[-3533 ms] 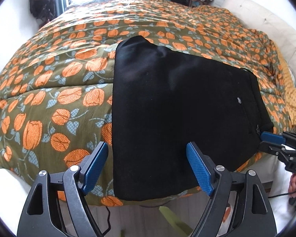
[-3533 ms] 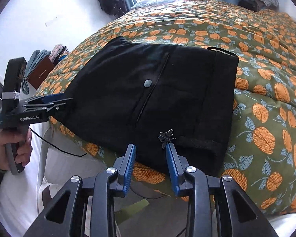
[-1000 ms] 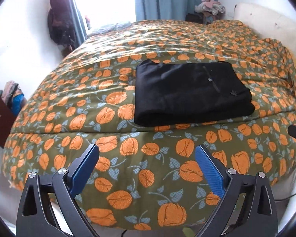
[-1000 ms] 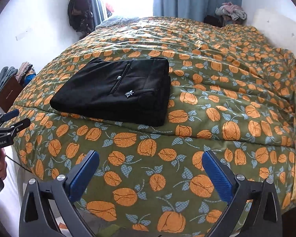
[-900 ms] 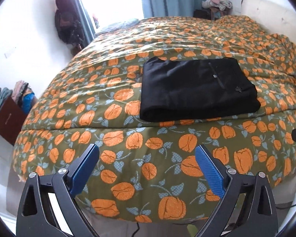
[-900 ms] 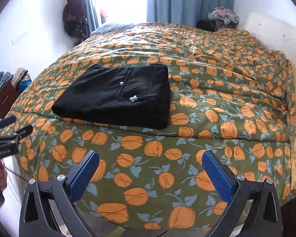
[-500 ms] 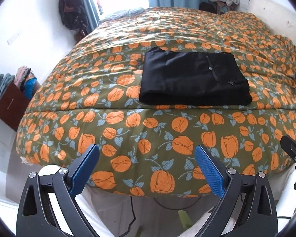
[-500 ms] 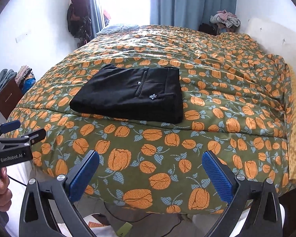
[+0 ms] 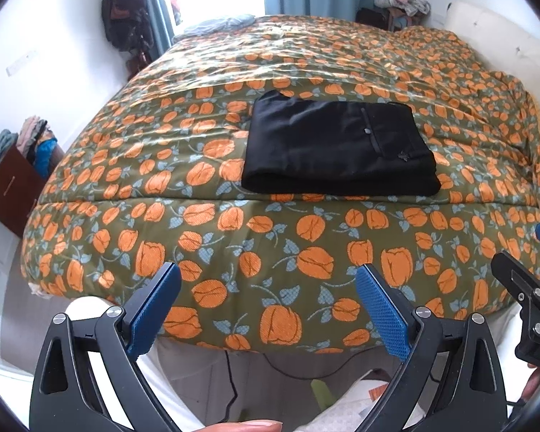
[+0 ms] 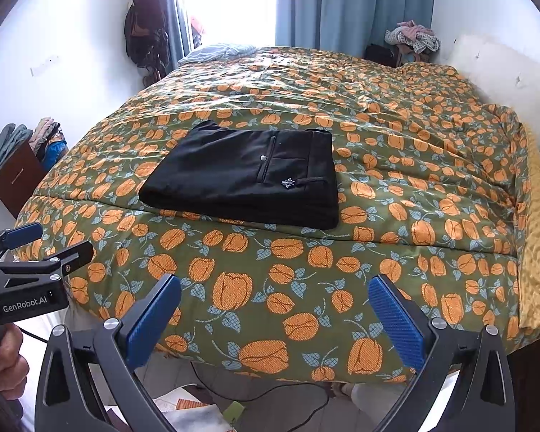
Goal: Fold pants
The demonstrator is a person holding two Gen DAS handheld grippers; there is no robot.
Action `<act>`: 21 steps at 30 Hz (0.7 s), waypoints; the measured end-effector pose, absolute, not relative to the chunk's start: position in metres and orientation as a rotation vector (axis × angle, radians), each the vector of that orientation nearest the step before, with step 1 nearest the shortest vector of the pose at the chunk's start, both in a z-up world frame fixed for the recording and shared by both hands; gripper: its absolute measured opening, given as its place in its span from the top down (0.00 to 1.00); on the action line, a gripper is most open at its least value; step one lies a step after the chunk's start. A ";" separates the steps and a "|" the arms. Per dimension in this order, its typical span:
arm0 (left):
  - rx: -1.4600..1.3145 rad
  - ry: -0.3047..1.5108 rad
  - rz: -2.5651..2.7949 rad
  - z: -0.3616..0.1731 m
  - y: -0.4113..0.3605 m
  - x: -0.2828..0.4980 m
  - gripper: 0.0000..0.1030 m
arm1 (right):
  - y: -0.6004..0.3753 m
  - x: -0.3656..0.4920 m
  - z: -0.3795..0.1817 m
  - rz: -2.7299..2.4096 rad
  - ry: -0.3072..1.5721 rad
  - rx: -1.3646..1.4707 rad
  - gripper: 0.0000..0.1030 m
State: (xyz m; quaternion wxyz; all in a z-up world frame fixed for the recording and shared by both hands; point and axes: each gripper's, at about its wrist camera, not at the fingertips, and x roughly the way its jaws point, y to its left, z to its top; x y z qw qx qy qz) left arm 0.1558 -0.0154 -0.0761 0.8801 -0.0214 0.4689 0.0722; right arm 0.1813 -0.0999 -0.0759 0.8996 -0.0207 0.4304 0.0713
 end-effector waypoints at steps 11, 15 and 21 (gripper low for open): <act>-0.071 0.977 0.152 -0.073 -0.011 0.154 0.05 | -0.098 0.179 -0.075 0.139 0.913 -0.058 0.00; -0.079 0.983 0.151 -0.073 -0.009 0.155 0.05 | -0.093 0.177 -0.072 0.144 0.914 -0.077 0.00; -0.073 0.978 0.153 -0.072 -0.010 0.155 0.05 | -0.090 0.174 -0.067 0.145 0.909 -0.098 0.00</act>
